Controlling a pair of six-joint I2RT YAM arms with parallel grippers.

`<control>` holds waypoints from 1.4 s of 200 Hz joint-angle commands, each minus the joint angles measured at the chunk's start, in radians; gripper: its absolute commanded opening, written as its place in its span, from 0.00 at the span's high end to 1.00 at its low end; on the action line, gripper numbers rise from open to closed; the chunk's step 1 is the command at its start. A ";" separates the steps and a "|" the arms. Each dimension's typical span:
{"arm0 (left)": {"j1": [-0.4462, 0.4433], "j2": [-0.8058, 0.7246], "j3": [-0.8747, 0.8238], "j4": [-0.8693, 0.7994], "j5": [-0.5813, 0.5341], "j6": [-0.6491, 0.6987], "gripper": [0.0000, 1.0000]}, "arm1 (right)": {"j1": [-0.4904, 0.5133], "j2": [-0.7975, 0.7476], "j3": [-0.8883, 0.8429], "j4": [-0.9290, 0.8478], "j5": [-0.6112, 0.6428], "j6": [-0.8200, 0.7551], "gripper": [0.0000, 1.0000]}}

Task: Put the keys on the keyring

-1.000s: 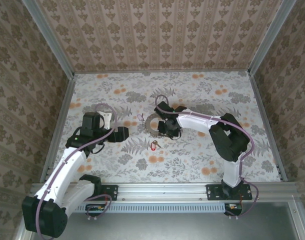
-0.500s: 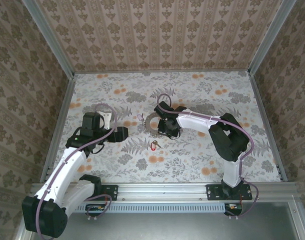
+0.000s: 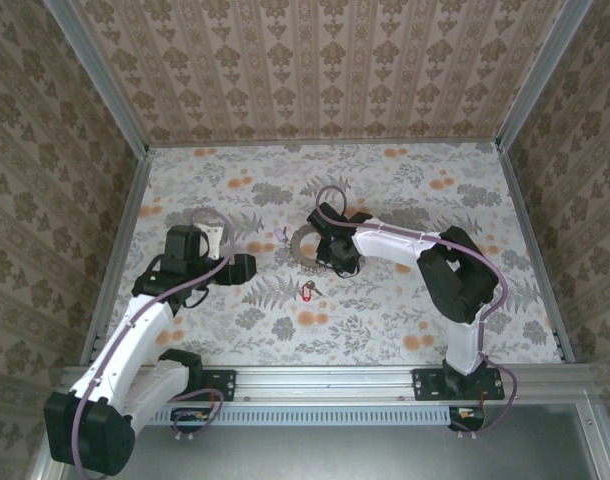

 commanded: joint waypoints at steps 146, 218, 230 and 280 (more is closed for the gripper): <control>-0.007 -0.025 -0.017 0.010 -0.016 -0.010 0.11 | 0.034 0.023 -0.017 0.016 0.085 0.012 0.75; -0.007 -0.025 -0.017 0.008 -0.027 -0.005 0.11 | 0.041 0.049 -0.016 0.012 0.108 0.002 0.91; -0.008 -0.031 -0.018 0.013 -0.025 -0.005 0.11 | 0.040 0.047 -0.016 0.013 0.111 -0.016 0.94; -0.007 -0.089 -0.001 0.067 0.039 0.044 0.10 | 0.014 -0.035 -0.033 0.068 0.139 -0.260 1.00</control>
